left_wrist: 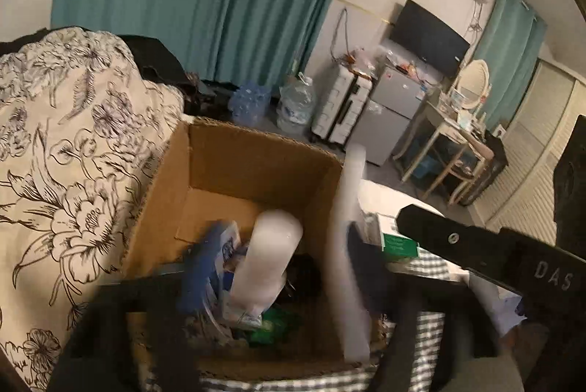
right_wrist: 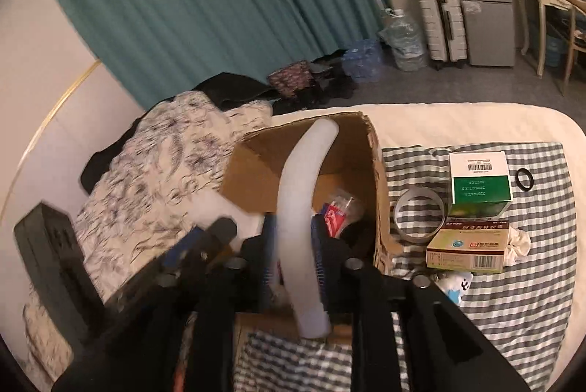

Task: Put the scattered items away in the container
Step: 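Carry the bottle and tube into the cardboard box and open both tools, then move both tools back over the white bear toy and medicine boxes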

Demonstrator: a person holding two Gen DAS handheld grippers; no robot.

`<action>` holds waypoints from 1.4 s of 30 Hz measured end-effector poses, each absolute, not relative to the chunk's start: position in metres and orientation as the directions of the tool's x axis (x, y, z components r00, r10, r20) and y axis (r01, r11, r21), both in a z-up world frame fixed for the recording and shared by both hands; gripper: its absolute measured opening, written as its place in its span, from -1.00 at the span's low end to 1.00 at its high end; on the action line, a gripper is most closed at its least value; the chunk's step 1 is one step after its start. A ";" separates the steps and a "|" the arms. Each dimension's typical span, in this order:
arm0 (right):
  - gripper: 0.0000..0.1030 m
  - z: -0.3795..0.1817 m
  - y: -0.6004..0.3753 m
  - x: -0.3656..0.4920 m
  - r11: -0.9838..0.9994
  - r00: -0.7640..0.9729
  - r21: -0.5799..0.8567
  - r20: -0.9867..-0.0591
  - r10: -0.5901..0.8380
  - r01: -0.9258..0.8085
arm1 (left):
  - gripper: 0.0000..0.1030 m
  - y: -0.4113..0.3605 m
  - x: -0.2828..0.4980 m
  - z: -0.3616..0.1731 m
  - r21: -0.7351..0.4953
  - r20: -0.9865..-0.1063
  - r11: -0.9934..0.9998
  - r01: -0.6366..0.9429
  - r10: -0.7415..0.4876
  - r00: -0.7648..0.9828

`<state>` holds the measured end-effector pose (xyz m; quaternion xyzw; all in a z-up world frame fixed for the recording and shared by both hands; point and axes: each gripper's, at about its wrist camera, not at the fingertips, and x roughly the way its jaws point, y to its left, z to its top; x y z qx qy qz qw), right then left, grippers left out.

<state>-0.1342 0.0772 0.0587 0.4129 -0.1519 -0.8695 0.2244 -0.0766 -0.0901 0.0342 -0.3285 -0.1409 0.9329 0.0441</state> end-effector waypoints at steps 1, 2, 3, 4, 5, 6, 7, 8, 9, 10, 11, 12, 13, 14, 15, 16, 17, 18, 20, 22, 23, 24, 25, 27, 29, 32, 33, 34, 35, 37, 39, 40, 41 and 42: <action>0.05 0.057 0.078 -0.135 -0.864 -0.573 0.436 -0.653 -0.496 0.251 | 0.78 -0.091 -0.076 0.035 -0.290 -0.588 -0.957 0.017 0.165 -0.792; 0.05 0.057 0.080 -0.135 -0.876 -0.588 0.420 -0.655 -0.474 0.238 | 0.82 -0.092 -0.075 0.035 -0.288 -0.579 -0.957 0.021 0.156 -0.800; 0.05 0.057 0.083 -0.134 -0.888 -0.599 0.399 -0.661 -0.452 0.230 | 0.84 -0.091 -0.075 0.034 -0.275 -0.585 -0.961 0.025 0.147 -0.798; 0.07 0.057 0.087 -0.134 -0.890 -0.600 0.395 -0.662 -0.448 0.228 | 0.84 -0.092 -0.076 0.032 -0.270 -0.591 -0.963 0.028 0.142 -0.794; 0.07 0.058 0.094 -0.136 -0.895 -0.603 0.389 -0.668 -0.437 0.218 | 0.84 -0.092 -0.077 0.032 -0.272 -0.597 -0.962 0.032 0.143 -0.789; 0.07 0.058 0.101 -0.134 -0.904 -0.608 0.377 -0.675 -0.417 0.202 | 0.84 -0.091 -0.076 0.031 -0.279 -0.601 -0.960 0.034 0.147 -0.786; 0.07 0.058 0.108 -0.132 -0.913 -0.613 0.363 -0.684 -0.396 0.185 | 0.84 -0.089 -0.075 0.030 -0.282 -0.605 -0.959 0.033 0.151 -0.782; 0.07 0.058 0.116 -0.129 -0.920 -0.616 0.353 -0.690 -0.380 0.172 | 0.84 -0.086 -0.074 0.030 -0.277 -0.611 -0.960 0.030 0.152 -0.777; 0.08 0.057 0.126 -0.125 -0.927 -0.619 0.342 -0.697 -0.362 0.157 | 0.84 -0.080 -0.071 0.030 -0.261 -0.618 -0.965 0.027 0.146 -0.772; 0.10 0.056 0.137 -0.119 -0.934 -0.624 0.329 -0.704 -0.339 0.138 | 0.84 -0.074 -0.068 0.030 -0.242 -0.623 -0.970 0.023 0.137 -0.770; 0.11 0.056 0.146 -0.113 -0.940 -0.626 0.317 -0.710 -0.323 0.125 | 0.84 -0.067 -0.064 0.029 -0.230 -0.622 -0.973 0.018 0.132 -0.772; 0.13 0.055 0.158 -0.106 -0.946 -0.628 0.304 -0.716 -0.304 0.112 | 0.84 -0.058 -0.058 0.029 -0.213 -0.621 -0.977 0.004 0.132 -0.773; 0.14 0.053 0.171 -0.098 -0.953 -0.632 0.288 -0.722 -0.282 0.095 | 0.84 -0.047 -0.051 0.028 -0.193 -0.620 -0.981 -0.015 0.133 -0.774; 0.14 0.051 0.184 -0.090 -0.959 -0.634 0.272 -0.728 -0.260 0.081 | 0.85 -0.037 -0.046 0.028 -0.177 -0.619 -0.984 -0.028 0.134 -0.774; 0.14 0.050 0.194 -0.085 -0.963 -0.635 0.261 -0.732 -0.247 0.073 | 0.90 -0.025 -0.039 0.027 -0.158 -0.619 -0.987 -0.043 0.133 -0.774; 0.15 0.049 0.206 -0.077 -0.967 -0.636 0.246 -0.737 -0.228 0.062 | 0.96 -0.014 -0.033 0.025 -0.139 -0.622 -0.989 -0.049 0.126 -0.773; 0.16 0.048 0.218 -0.070 -0.972 -0.640 0.230 -0.740 -0.208 0.050 | 1.00 -0.001 -0.026 0.024 -0.118 -0.624 -0.991 -0.056 0.118 -0.773; 0.21 0.047 0.226 -0.064 -0.975 -0.644 0.220 -0.740 -0.194 0.041 | 1.00 0.011 -0.018 0.022 -0.104 -0.621 -0.992 -0.071 0.121 -0.775; 0.29 0.042 0.250 -0.050 -0.977 -0.663 0.212 -0.729 -0.170 0.018 | 1.00 0.032 -0.005 0.017 -0.095 -0.612 -0.986 -0.135 0.164 -0.774; 0.31 0.035 0.269 -0.043 -0.972 -0.663 0.235 -0.729 -0.172 -0.006 | 1.00 0.056 0.008 0.011 -0.066 -0.597 -0.979 -0.192 0.193 -0.779; 0.31 0.031 0.281 -0.042 -0.965 -0.664 0.263 -0.723 -0.190 -0.011 | 1.00 0.064 0.010 0.008 -0.054 -0.595 -0.977 -0.205 0.197 -0.779; 0.31 0.029 0.287 -0.043 -0.960 -0.665 0.279 -0.720 -0.197 -0.017 | 1.00 0.075 0.011 0.004 -0.047 -0.600 -0.974 -0.223 0.206 -0.773; 0.31 0.025 0.293 -0.046 -0.957 -0.662 0.289 -0.723 -0.198 -0.029 | 1.00 0.085 0.010 -0.001 -0.048 -0.609 -0.969 -0.243 0.221 -0.761; 0.31 0.017 0.307 -0.055 -0.951 -0.653 0.305 -0.730 -0.202 -0.046 | 1.00 0.100 0.007 -0.011 -0.058 -0.629 -0.961 -0.271 0.246 -0.738; 0.31 0.009 0.315 -0.063 -0.950 -0.659 0.308 -0.725 -0.201 -0.048 | 1.00 0.114 0.003 -0.022 -0.063 -0.647 -0.957 -0.284 0.256 -0.719; 0.31 -0.009 0.320 -0.076 -0.962 -0.652 0.270 -0.737 -0.180 -0.040 | 1.00 0.129 -0.010 -0.042 -0.050 -0.680 -0.957 -0.286 0.242 -0.692; 0.31 -0.015 0.321 -0.081 -0.967 -0.648 0.253 -0.742 -0.171 -0.034 | 1.00 0.133 -0.016 -0.050 -0.046 -0.694 -0.958 -0.282 0.233 -0.681; 0.31 -0.022 0.321 -0.085 -0.971 -0.640 0.239 -0.751 -0.165 -0.030 | 1.00 0.135 -0.021 -0.056 -0.047 -0.704 -0.959 -0.279 0.230 -0.672; 0.31 -0.028 0.322 -0.089 -0.972 -0.630 0.233 -0.759 -0.165 -0.027 | 1.00 0.139 -0.027 -0.063 -0.049 -0.713 -0.959 -0.278 0.229 -0.663; 0.31 -0.036 0.325 -0.097 -0.968 -0.616 0.249 -0.766 -0.183 -0.023 | 1.00 0.142 -0.035 -0.075 -0.045 -0.725 -0.963 -0.265 0.214 -0.654; 0.31 -0.042 0.329 -0.102 -0.961 -0.609 0.276 -0.767 -0.202 -0.029 | 1.00 0.145 -0.043 -0.086 -0.047 -0.742 -0.964 -0.263 0.209 -0.637; 0.31 -0.045 0.330 -0.104 -0.958 -0.607 0.287 -0.766 -0.214 -0.024 | 1.00 0.146 -0.045 -0.091 -0.046 -0.749 -0.964 -0.262 0.207 -0.630; 0.31 -0.047 0.330 -0.106 -0.956 -0.605 0.292 -0.765 -0.221 -0.019 | 1.00 0.146 -0.048 -0.096 -0.042 -0.756 -0.965 -0.260 0.201 -0.623; 0.31 -0.049 0.331 -0.107 -0.956 -0.603 0.292 -0.765 -0.225 -0.013 | 1.00 0.146 -0.050 -0.101 -0.039 -0.760 -0.966 -0.255 0.194 -0.620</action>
